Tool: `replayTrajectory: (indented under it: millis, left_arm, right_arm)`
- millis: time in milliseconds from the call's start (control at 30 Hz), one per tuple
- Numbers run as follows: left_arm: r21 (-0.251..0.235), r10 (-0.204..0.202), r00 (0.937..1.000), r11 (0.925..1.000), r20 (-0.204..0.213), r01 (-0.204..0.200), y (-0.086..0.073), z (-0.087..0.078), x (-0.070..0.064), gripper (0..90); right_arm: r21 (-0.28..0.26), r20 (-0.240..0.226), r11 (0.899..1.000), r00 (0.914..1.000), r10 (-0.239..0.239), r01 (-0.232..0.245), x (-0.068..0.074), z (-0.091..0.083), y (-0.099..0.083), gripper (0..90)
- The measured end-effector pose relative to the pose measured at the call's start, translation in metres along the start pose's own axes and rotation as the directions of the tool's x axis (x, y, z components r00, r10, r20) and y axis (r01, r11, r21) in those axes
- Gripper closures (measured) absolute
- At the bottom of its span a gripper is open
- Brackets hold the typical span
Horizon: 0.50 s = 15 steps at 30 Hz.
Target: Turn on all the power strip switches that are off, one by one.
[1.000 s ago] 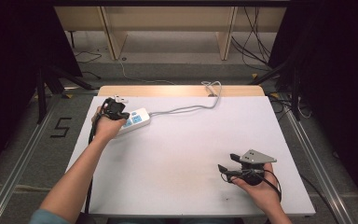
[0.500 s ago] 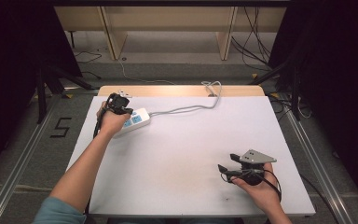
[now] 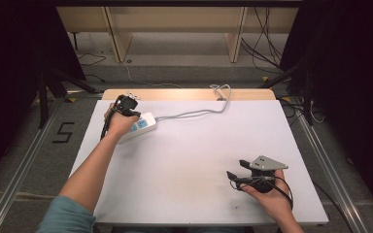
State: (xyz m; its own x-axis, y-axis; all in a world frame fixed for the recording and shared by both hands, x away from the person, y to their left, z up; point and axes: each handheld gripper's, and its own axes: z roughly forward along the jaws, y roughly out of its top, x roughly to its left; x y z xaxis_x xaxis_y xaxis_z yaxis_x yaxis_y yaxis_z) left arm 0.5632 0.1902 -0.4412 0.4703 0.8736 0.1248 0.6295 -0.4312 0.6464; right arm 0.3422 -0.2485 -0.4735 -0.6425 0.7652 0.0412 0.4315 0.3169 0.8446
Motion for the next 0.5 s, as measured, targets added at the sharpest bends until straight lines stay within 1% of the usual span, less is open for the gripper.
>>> replayTrajectory:
  millis: [233,400,433,500]
  left_arm:
    - [-0.002,-0.015,0.9999,0.9999,-0.003,0.015,0.005,0.004,0.001,89.6]
    - [0.023,-0.009,0.9999,0.9997,-0.008,0.009,0.002,0.009,0.0,89.5]
    - [0.025,-0.007,0.9999,0.9997,-0.009,0.007,0.002,0.01,0.0,89.5]
    - [0.017,-0.017,0.9998,0.9997,-0.009,0.017,0.002,0.011,0.001,89.5]
  right_arm:
    - [0.001,-0.002,1.0,1.0,-0.001,0.001,0.0,0.001,0.0,33.4]
    - [0.001,-0.002,1.0,1.0,0.0,0.0,-0.001,0.0,0.0,33.4]
    - [0.001,-0.003,1.0,1.0,-0.002,0.002,-0.001,0.0,0.0,33.4]
    - [0.0,-0.003,1.0,1.0,0.0,0.0,-0.001,0.0,0.0,33.4]
